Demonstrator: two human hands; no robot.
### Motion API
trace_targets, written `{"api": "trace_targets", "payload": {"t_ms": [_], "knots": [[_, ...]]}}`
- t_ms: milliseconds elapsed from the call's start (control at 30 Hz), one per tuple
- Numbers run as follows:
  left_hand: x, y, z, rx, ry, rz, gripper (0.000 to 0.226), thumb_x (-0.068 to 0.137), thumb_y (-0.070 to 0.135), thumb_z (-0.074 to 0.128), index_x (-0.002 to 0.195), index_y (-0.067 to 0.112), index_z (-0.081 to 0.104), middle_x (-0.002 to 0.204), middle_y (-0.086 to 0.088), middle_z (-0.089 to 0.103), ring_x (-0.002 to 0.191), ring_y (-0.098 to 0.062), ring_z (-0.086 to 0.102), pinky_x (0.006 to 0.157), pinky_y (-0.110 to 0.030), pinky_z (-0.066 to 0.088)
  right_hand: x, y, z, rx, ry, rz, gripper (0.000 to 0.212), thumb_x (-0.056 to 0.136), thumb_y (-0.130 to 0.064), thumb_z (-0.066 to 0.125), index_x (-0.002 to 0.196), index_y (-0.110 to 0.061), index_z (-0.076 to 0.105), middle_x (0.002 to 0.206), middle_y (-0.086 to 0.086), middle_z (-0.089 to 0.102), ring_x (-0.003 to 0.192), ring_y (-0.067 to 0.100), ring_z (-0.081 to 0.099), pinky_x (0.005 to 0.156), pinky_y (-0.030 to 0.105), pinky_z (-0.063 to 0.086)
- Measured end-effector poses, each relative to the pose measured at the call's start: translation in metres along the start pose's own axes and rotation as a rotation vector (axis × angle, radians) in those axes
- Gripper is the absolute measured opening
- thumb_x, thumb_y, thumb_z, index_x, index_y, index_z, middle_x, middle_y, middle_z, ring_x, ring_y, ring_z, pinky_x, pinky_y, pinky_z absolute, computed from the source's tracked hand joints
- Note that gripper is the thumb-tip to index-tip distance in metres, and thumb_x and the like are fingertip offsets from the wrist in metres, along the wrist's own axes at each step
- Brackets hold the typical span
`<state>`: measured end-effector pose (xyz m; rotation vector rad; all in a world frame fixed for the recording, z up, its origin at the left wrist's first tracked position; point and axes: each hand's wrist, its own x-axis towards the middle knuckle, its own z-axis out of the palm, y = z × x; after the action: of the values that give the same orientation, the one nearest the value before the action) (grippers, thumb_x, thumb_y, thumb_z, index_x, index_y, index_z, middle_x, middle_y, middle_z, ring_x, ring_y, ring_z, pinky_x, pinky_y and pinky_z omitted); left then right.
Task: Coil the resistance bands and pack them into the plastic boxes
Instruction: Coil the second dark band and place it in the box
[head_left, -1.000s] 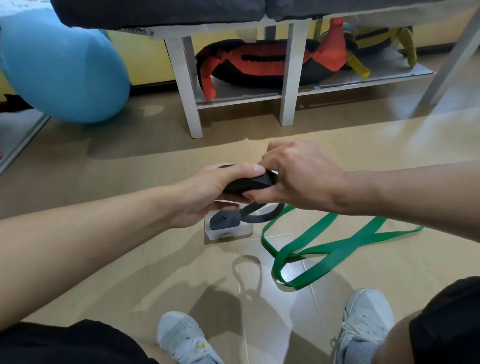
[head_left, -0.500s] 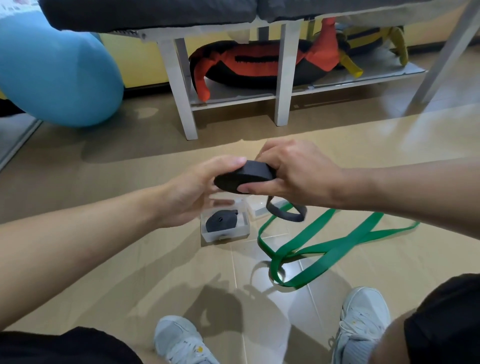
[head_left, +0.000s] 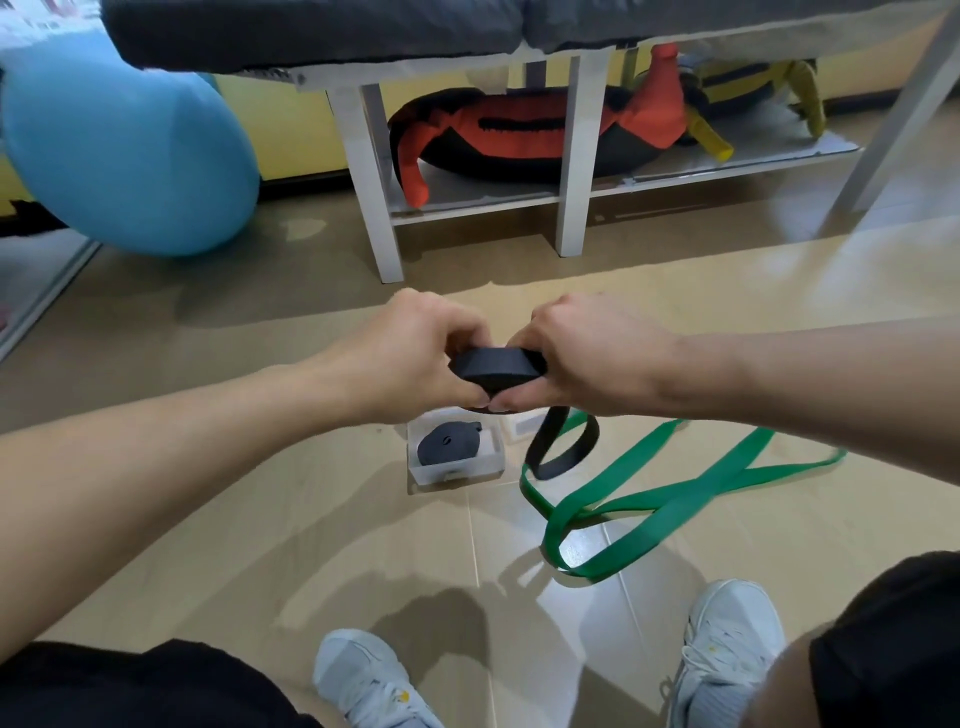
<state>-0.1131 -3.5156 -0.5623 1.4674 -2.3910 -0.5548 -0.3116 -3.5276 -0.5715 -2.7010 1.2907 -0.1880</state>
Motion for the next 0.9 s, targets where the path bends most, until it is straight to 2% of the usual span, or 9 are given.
{"api": "trace_targets", "payload": {"t_ms": [100, 267, 367, 433, 533, 600, 700, 833, 900], "knots": [[-0.001, -0.008, -0.008, -0.229, 0.010, -0.119, 0.026, 0.069, 0.014, 0.093, 0.078, 0.025, 0.071, 0.078, 0.004, 0.073, 0.076, -0.011, 0.070, 0.065, -0.016, 0.055, -0.001, 0.006, -0.005, 0.265, 0.068, 0.037, 0.036, 0.081, -0.055, 0.075, 0.106, -0.030, 0.074, 0.073, -0.012, 0.068, 0.064, 0.004, 0.063, 0.052, 0.017, 0.045], [-0.008, -0.019, -0.010, -0.763, 0.050, -0.310, 0.028, 0.068, -0.007, 0.085, 0.080, 0.008, 0.065, 0.092, -0.014, 0.077, 0.088, -0.027, 0.078, 0.071, -0.030, 0.063, -0.008, 0.014, -0.008, 0.734, 0.153, 0.072, 0.047, 0.079, -0.038, 0.079, 0.123, -0.023, 0.073, 0.096, -0.015, 0.076, 0.090, -0.003, 0.071, 0.079, 0.014, 0.057], [-0.010, -0.022, -0.009, -0.974, 0.040, -0.375, 0.032, 0.066, -0.006, 0.081, 0.090, 0.001, 0.061, 0.106, -0.020, 0.076, 0.095, -0.032, 0.077, 0.073, -0.035, 0.065, -0.006, 0.018, -0.007, 0.813, 0.167, 0.109, 0.051, 0.077, -0.041, 0.076, 0.124, -0.021, 0.072, 0.098, -0.010, 0.078, 0.094, 0.002, 0.073, 0.086, 0.026, 0.060], [-0.011, -0.023, -0.009, -1.043, 0.036, -0.392, 0.047, 0.062, -0.003, 0.080, 0.106, -0.007, 0.061, 0.111, -0.023, 0.075, 0.096, -0.033, 0.077, 0.073, -0.035, 0.065, -0.005, 0.019, -0.006, 0.854, 0.156, 0.120, 0.049, 0.078, -0.039, 0.077, 0.123, -0.019, 0.073, 0.097, -0.007, 0.079, 0.093, 0.007, 0.074, 0.085, 0.030, 0.061], [-0.011, -0.023, -0.006, -1.091, 0.029, -0.400, 0.069, 0.063, -0.005, 0.078, 0.126, -0.017, 0.054, 0.107, -0.019, 0.077, 0.097, -0.032, 0.077, 0.071, -0.033, 0.064, -0.004, 0.020, -0.005, 0.929, 0.128, 0.138, 0.042, 0.079, -0.030, 0.079, 0.120, -0.017, 0.074, 0.093, -0.005, 0.079, 0.091, 0.010, 0.075, 0.084, 0.029, 0.061], [-0.011, -0.024, -0.003, -1.119, 0.020, -0.413, 0.069, 0.065, -0.009, 0.076, 0.130, -0.018, 0.051, 0.107, -0.019, 0.077, 0.098, -0.032, 0.077, 0.072, -0.032, 0.064, -0.004, 0.019, -0.006, 0.909, 0.110, 0.141, 0.037, 0.079, -0.027, 0.082, 0.115, -0.020, 0.076, 0.089, -0.008, 0.079, 0.088, 0.008, 0.075, 0.082, 0.026, 0.061], [-0.011, -0.023, -0.001, -1.037, -0.031, -0.435, 0.057, 0.076, -0.012, 0.075, 0.129, -0.010, 0.056, 0.110, -0.018, 0.077, 0.100, -0.031, 0.076, 0.076, -0.033, 0.064, -0.005, 0.017, -0.009, 0.813, 0.089, 0.139, 0.025, 0.081, -0.027, 0.082, 0.105, -0.023, 0.079, 0.082, -0.010, 0.078, 0.079, 0.005, 0.074, 0.072, 0.021, 0.059], [-0.010, -0.011, 0.002, -0.328, -0.063, -0.261, 0.039, 0.075, 0.025, 0.090, 0.107, 0.023, 0.070, 0.100, 0.005, 0.076, 0.092, -0.012, 0.073, 0.074, -0.020, 0.059, -0.007, 0.009, -0.005, 0.559, -0.019, 0.097, 0.022, 0.084, -0.028, 0.081, 0.105, -0.022, 0.080, 0.082, -0.011, 0.076, 0.072, -0.003, 0.070, 0.061, 0.013, 0.055], [-0.010, -0.002, 0.005, -0.105, -0.080, -0.167, 0.033, 0.074, 0.038, 0.089, 0.101, 0.029, 0.073, 0.095, 0.011, 0.074, 0.089, -0.009, 0.070, 0.072, -0.024, 0.060, -0.008, 0.004, -0.001, 0.442, -0.055, 0.077, 0.020, 0.084, -0.031, 0.080, 0.103, -0.024, 0.080, 0.079, -0.011, 0.075, 0.069, -0.001, 0.069, 0.059, 0.016, 0.056]]}}
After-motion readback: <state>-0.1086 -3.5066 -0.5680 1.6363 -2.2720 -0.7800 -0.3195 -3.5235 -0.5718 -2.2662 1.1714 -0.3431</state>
